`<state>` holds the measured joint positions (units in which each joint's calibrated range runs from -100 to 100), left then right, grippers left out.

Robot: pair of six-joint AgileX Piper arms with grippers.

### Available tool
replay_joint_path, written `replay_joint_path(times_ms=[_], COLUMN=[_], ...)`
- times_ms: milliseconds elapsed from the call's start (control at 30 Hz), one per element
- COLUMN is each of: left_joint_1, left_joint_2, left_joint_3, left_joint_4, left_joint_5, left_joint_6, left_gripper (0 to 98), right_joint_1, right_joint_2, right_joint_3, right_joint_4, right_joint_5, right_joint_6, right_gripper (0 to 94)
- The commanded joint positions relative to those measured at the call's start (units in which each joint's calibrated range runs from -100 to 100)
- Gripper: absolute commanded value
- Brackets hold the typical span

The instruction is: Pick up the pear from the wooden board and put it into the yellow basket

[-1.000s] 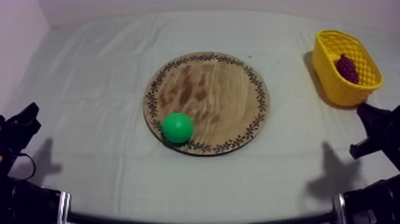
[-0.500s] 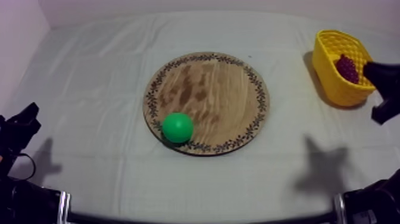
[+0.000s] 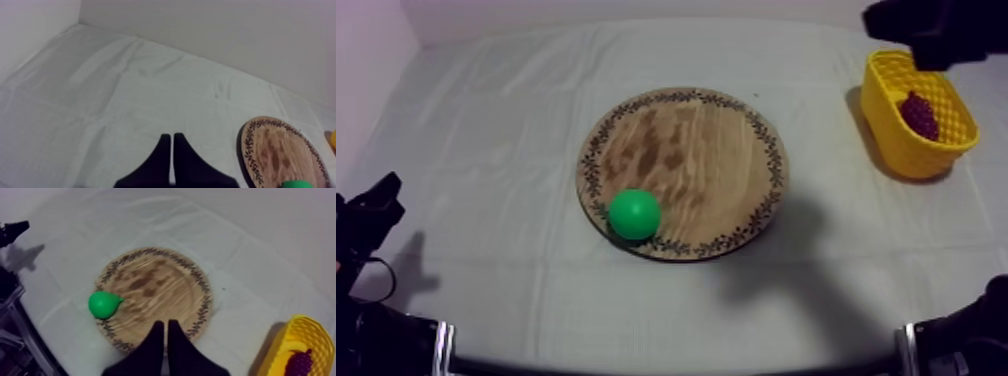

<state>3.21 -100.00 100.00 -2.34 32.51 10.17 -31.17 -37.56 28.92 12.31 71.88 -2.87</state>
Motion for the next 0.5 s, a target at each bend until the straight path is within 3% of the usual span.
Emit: replay_joint_path(times_ms=[0, 200, 467], left_joint_1=[0.0, 0.0, 0.0], left_joint_2=[0.0, 0.0, 0.0], left_joint_3=[0.0, 0.0, 0.0], left_joint_4=[0.02, 0.02, 0.02], left_joint_5=[0.0, 0.0, 0.0], left_joint_6=[0.0, 0.0, 0.0], left_gripper=[0.1, 0.1, 0.1], right_joint_1=[-5.0, -9.5, -10.8], right_joint_2=[7.3, 17.7, 30.5], right_joint_3=[-6.9, -17.6, -32.6], right_joint_4=[1.5, 3.7, 4.5], right_joint_5=[5.2, 15.4, 24.6], right_joint_6=[-3.7, -7.9, -12.4], right_gripper=[0.5, 0.3, 0.2])
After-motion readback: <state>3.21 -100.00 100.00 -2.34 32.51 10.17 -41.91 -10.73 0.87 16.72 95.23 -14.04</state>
